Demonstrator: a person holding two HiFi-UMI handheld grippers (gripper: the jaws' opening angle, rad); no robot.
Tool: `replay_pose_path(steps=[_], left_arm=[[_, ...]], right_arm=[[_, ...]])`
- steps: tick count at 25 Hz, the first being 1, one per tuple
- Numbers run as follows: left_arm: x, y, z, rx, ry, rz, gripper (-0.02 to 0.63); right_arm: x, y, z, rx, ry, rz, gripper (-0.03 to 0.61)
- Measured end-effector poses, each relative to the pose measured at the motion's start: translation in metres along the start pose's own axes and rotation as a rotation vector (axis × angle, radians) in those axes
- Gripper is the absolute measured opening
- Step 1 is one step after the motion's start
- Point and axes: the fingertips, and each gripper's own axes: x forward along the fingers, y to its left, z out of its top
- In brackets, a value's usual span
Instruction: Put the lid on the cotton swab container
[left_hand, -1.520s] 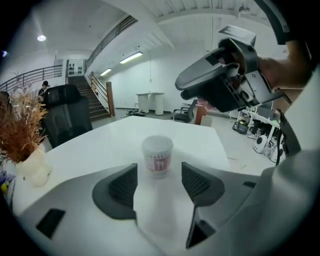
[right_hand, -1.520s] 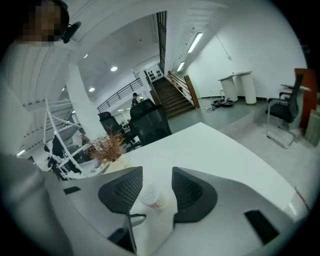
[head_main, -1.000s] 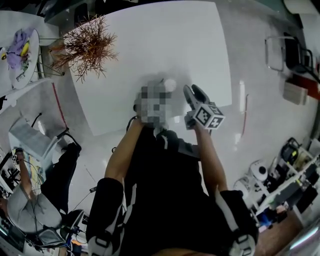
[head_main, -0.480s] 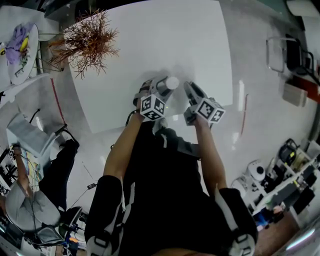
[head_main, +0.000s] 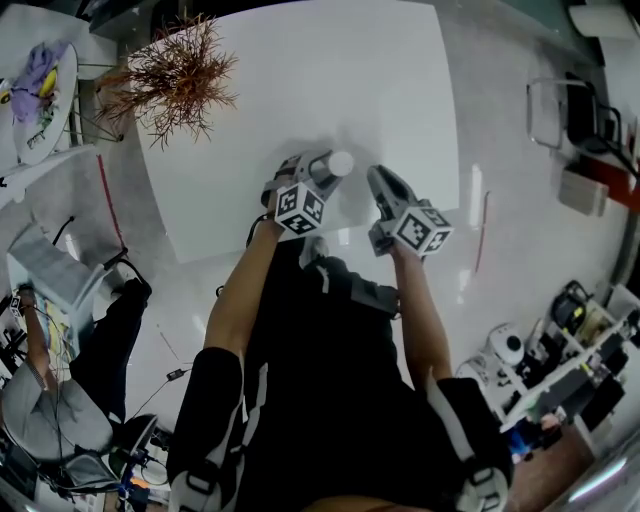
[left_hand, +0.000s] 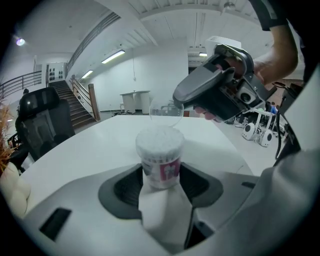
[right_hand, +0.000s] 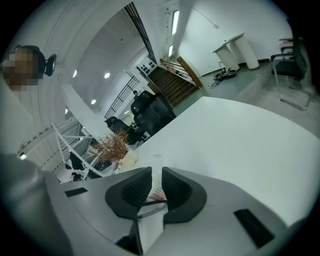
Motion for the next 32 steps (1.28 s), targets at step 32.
replay_pose_path(steps=[32], left_arm=[[0.0,-0.002,0.002,0.027,-0.007,0.003,0.232]], right_arm=[[0.033,0.044,-0.038,-0.237,0.16,0.096,0.074]])
